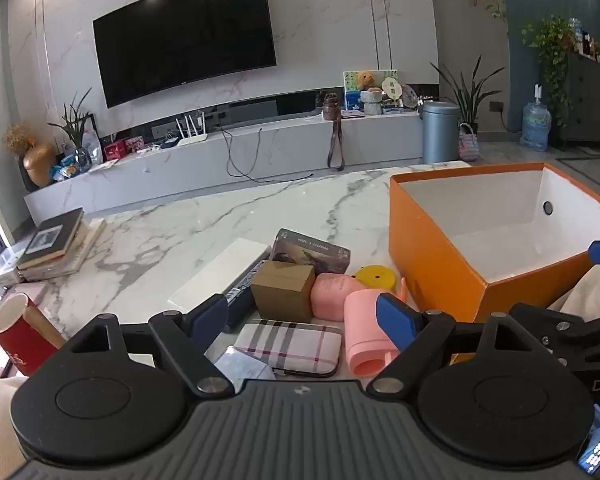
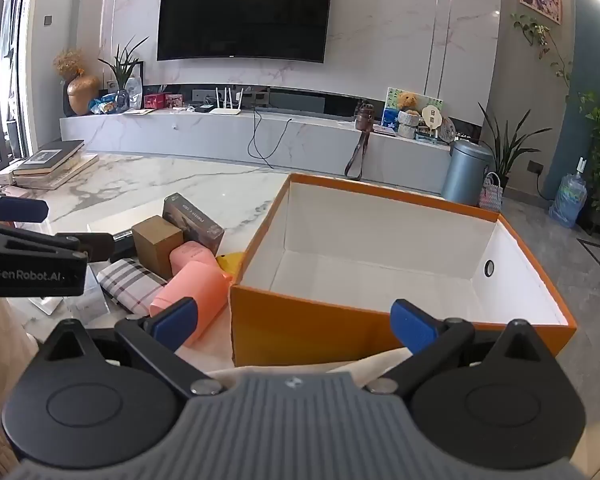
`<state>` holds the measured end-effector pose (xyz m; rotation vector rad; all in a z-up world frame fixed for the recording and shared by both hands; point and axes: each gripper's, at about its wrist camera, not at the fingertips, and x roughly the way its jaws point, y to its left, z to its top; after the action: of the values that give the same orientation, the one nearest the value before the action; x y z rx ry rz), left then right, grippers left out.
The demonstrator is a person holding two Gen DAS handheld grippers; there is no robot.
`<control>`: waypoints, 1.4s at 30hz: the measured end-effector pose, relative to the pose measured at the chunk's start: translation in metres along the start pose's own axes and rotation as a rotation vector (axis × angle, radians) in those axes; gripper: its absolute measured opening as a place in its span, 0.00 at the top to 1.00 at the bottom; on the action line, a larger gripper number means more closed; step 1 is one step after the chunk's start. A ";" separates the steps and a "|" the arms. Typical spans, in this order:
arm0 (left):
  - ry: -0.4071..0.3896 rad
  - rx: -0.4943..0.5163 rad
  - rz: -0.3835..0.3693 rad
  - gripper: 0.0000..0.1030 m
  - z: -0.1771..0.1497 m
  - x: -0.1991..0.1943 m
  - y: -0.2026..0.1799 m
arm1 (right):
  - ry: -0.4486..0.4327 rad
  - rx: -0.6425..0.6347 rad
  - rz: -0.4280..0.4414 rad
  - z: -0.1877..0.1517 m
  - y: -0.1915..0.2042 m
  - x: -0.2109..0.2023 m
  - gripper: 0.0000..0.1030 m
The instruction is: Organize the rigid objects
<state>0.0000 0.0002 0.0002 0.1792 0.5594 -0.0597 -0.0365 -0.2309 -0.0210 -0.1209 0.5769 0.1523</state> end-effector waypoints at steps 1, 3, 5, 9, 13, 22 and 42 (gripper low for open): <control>0.001 -0.006 -0.010 0.05 0.000 0.000 0.000 | 0.001 -0.001 -0.001 0.000 0.000 0.000 0.02; 0.002 -0.014 -0.022 0.05 0.001 0.000 -0.001 | 0.004 -0.003 -0.002 0.000 0.000 0.000 0.02; -0.016 -0.028 -0.016 0.05 -0.001 -0.003 0.000 | 0.005 -0.006 -0.003 0.000 0.000 0.000 0.02; -0.004 -0.026 -0.018 0.05 0.000 -0.003 0.001 | 0.005 0.001 -0.002 0.000 -0.001 0.000 0.02; -0.001 -0.023 -0.017 0.05 0.000 -0.001 0.000 | 0.004 0.003 -0.001 -0.001 -0.002 0.001 0.02; 0.000 -0.026 -0.015 0.05 0.001 -0.002 0.000 | 0.004 -0.002 -0.004 0.000 0.000 0.001 0.02; -0.002 -0.021 -0.012 0.05 -0.001 -0.002 0.000 | 0.010 -0.007 -0.010 -0.002 0.000 0.001 0.02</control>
<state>-0.0019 0.0002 0.0005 0.1549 0.5595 -0.0657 -0.0370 -0.2310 -0.0228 -0.1312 0.5858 0.1444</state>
